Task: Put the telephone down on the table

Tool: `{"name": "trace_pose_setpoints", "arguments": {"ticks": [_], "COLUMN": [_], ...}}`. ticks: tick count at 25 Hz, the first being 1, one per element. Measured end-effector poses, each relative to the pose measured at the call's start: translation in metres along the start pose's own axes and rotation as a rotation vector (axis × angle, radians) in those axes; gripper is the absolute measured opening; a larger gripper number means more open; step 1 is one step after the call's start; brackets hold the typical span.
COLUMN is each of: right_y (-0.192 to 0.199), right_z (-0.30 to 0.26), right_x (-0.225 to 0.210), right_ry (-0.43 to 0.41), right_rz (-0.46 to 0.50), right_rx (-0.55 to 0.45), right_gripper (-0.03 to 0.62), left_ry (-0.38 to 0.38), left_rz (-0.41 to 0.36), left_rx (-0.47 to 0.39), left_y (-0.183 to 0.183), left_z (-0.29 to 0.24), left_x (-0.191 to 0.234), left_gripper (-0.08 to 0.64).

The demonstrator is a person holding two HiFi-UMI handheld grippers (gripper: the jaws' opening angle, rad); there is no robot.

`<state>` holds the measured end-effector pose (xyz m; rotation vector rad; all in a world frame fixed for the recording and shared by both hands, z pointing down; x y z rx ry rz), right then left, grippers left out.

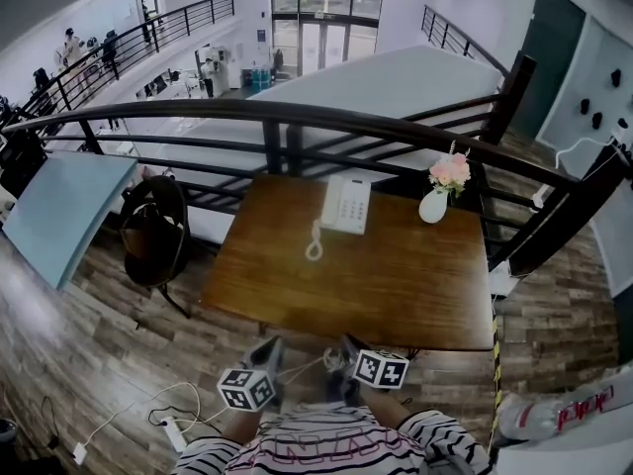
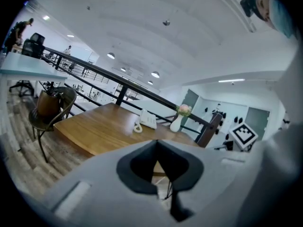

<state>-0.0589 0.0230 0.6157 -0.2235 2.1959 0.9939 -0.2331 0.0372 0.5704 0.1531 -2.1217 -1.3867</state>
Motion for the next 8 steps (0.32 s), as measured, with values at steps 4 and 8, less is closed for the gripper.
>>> {"name": "trace_pose_setpoints", "arguments": {"ticks": [4, 8], "right_y": [-0.0026, -0.0066], "right_z": [0.0035, 0.0070], "right_x": [-0.0008, -0.0042], "right_ry": [-0.008, -0.007], "right_rz": [-0.006, -0.010], "right_rx": [0.000, -0.003], "right_gripper": [-0.002, -0.002], "left_ry": [-0.001, -0.010], "left_rz": [0.003, 0.005], "left_rx": [0.007, 0.012], "left_y": [0.0012, 0.0016], "left_z": [-0.0022, -0.0045], "left_x": [-0.0050, -0.0080], "left_gripper": [0.002, 0.002]}}
Point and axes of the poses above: the fingertips, and each gripper's own axes: z backward along the fingers, x to its left, y out of its underside, the point moved 2 cm from there along z, backward along the fingers, and after that the axes turned 2 degrees about -z, right-handed, at the moved point
